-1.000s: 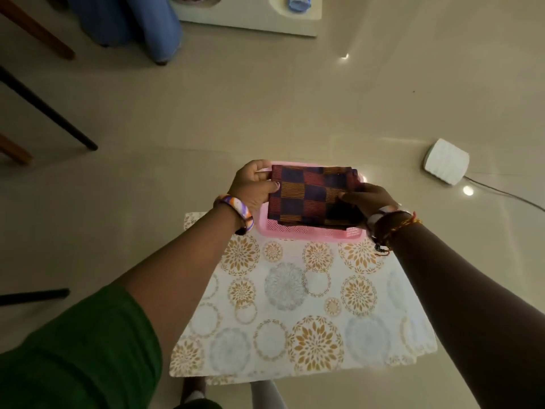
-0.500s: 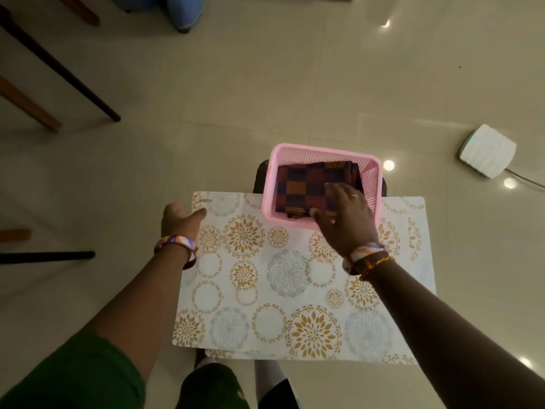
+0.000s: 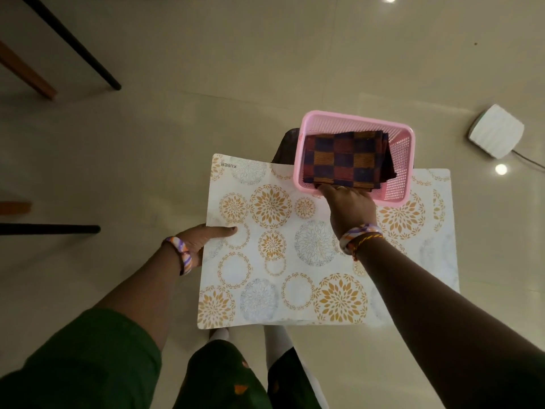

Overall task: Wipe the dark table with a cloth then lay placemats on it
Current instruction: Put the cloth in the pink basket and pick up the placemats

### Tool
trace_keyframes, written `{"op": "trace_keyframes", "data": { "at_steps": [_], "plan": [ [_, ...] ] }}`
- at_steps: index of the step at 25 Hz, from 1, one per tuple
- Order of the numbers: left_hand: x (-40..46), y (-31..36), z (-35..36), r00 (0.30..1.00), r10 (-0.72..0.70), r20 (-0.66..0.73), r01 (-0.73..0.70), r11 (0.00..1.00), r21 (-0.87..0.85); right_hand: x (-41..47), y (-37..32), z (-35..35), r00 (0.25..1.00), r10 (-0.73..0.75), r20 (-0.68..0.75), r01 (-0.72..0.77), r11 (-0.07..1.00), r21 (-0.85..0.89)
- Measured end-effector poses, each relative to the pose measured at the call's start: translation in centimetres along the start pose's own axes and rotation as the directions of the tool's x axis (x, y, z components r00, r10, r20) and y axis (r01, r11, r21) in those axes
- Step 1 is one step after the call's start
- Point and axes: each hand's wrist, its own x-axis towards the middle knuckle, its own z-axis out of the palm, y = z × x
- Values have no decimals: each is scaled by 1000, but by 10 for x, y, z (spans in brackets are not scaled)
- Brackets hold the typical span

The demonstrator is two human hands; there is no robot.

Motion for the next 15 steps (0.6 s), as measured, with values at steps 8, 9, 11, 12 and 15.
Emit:
{"op": "trace_keyframes", "data": {
  "at_steps": [8,9,11,12,15],
  "plan": [
    [4,-24,11,993,78,86,-79,997,2,-5,-7,-11,999,26,41,-22,996,-83],
    [0,-23,3,990,132,50,-134,990,49,-4,-8,-10,998,36,45,-32,995,-94],
    [-9,-20,-27,978,202,-59,-195,976,99,-1,-9,-9,997,57,51,-51,993,-107],
    [-16,-20,-45,967,222,-122,-211,972,101,0,-11,-9,996,67,59,-60,991,-117],
    [-32,-31,-94,945,179,-273,-152,982,115,-1,-22,-7,992,103,73,-95,989,-112]
  ]
}}
